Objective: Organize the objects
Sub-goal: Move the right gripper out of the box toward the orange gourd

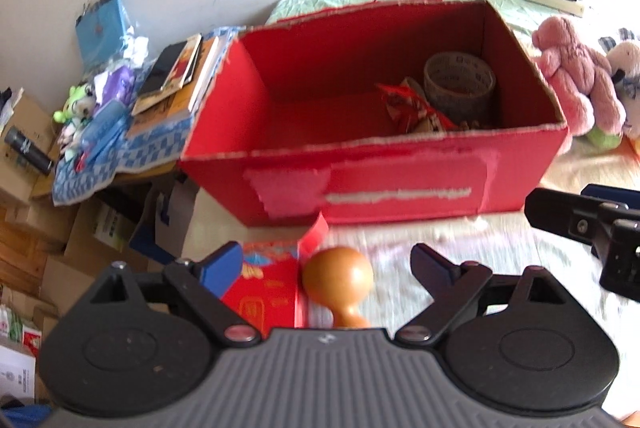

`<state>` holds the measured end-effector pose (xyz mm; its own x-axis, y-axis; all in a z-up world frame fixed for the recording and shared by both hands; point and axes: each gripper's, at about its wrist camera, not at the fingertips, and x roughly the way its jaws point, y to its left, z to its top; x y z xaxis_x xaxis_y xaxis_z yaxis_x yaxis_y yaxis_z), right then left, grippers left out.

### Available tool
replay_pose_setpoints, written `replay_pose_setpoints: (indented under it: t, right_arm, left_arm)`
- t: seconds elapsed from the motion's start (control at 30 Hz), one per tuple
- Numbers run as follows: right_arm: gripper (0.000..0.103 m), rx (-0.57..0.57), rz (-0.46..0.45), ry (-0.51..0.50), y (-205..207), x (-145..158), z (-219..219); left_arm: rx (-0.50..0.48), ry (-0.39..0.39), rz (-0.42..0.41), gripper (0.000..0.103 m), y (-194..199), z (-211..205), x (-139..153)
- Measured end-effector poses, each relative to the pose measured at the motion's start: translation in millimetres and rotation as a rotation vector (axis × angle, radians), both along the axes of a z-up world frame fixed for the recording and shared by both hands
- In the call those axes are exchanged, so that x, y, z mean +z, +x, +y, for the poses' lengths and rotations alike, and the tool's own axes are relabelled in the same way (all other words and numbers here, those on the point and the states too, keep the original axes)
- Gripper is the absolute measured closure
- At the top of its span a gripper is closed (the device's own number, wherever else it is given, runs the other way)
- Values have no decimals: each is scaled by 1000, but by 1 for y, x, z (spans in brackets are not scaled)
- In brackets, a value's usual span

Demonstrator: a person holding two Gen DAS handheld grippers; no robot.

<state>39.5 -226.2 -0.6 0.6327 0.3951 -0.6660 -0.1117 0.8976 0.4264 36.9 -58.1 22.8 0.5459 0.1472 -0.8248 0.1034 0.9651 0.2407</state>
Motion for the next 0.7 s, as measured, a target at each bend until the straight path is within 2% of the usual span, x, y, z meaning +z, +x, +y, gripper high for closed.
replay_pose_setpoints:
  t: [0.47,0.7]
  right_arm:
    - [45,2,138,13,-12,-34,-13]
    - [46,5,189,39,-14,-46,-22]
  left_arm:
    - [-6,26,108,8,-17,-21,-36]
    - [-28,43,137,8,-18,-32,-45]
